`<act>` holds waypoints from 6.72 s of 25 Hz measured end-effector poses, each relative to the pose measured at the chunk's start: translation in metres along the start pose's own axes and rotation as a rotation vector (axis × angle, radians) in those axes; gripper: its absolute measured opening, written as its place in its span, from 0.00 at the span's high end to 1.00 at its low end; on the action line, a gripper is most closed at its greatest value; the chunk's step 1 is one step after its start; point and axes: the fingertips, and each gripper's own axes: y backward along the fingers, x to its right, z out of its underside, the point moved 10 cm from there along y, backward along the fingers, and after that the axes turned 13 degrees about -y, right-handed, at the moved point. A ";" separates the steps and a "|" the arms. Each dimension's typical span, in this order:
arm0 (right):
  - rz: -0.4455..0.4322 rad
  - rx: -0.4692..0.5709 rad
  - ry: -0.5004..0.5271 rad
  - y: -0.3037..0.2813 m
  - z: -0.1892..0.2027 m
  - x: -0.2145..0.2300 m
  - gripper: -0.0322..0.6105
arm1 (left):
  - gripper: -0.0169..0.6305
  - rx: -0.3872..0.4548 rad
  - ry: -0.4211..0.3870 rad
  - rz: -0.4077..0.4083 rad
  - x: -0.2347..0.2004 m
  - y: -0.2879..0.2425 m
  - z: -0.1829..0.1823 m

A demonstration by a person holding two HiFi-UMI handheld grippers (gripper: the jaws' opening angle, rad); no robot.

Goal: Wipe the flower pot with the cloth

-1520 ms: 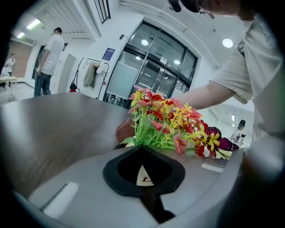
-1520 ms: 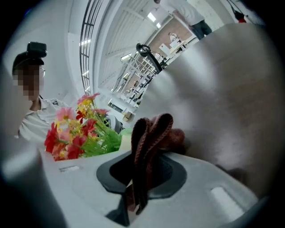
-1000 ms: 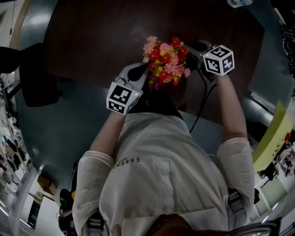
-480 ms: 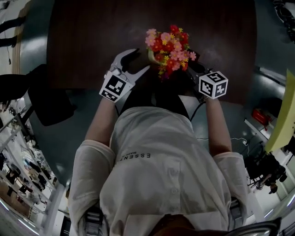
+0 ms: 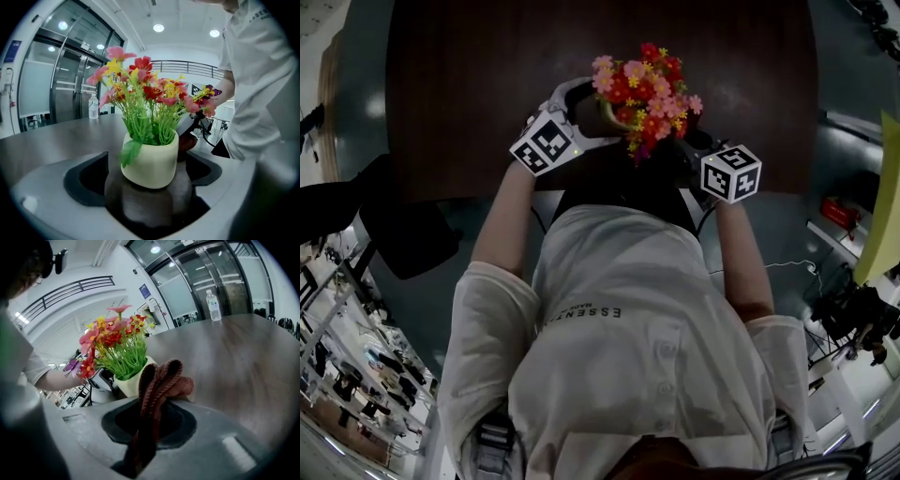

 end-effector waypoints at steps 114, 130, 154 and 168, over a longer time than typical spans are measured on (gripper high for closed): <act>-0.088 0.307 0.056 0.004 -0.051 -0.008 0.88 | 0.10 0.001 0.200 -0.085 -0.014 -0.017 -0.059; -0.072 0.209 0.105 -0.024 -0.021 0.004 0.88 | 0.10 -0.079 0.090 -0.107 0.001 -0.029 -0.003; 0.071 0.401 0.116 0.079 0.048 -0.064 0.88 | 0.95 0.152 0.293 -0.785 0.099 0.136 -0.062; 0.087 0.429 0.166 0.149 0.129 -0.124 0.88 | 0.95 0.123 0.291 -0.940 0.231 0.194 -0.125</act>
